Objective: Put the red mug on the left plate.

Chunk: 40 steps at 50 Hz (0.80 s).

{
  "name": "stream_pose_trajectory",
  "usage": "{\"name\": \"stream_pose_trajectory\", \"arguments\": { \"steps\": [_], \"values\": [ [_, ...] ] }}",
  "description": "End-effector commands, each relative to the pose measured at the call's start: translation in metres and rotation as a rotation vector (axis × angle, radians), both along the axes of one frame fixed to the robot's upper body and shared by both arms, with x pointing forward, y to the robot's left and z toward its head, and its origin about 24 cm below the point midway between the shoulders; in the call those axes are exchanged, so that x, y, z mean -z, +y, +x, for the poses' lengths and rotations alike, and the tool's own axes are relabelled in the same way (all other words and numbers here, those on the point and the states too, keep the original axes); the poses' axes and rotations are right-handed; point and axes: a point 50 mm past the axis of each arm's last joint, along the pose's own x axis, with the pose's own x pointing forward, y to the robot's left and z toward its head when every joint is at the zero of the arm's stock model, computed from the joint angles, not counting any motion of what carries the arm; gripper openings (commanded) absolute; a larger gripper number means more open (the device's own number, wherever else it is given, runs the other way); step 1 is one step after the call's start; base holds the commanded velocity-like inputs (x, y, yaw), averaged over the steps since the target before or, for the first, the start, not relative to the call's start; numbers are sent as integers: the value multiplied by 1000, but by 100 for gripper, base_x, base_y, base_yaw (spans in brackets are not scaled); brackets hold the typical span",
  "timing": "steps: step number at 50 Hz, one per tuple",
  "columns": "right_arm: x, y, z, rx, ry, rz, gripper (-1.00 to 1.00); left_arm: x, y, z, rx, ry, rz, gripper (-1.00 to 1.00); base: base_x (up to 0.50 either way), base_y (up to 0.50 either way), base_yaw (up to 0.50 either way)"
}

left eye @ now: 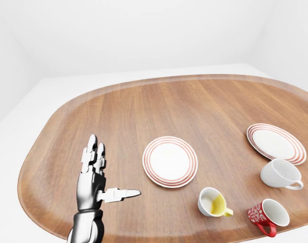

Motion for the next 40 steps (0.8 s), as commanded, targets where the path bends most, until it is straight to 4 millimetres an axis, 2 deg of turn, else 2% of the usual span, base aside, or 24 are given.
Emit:
{"name": "stream_pose_trajectory", "arguments": {
  "steps": [1, 7, 14, 22, 29, 40],
  "values": [
    [0, -5, -6, 29, -25, 5, 100, 1, -1, 0, 1, 3, 2, 100, 0, 0, 0],
    [-11, -17, -4, 28, -68, -45, 100, 0, -1, 1, 2, 2, 3, 100, 0, 0, 0],
    [-15, -25, -6, 29, -96, -56, 100, 0, -2, 2, 3, 0, 7, 100, 0, 0, 0],
    [-7, -34, 8, -17, -114, -31, 100, 0, -3, 2, 6, 1, 8, 100, 0, 0, 0],
    [-6, -40, 11, -31, -144, -63, 100, 0, -3, 3, 8, 1, 12, 100, 0, 0, 0],
    [-27, -45, 30, -113, -231, -129, 100, 1, -5, 2, 13, 5, 16, 100, 0, 0, 0]
  ]
}}
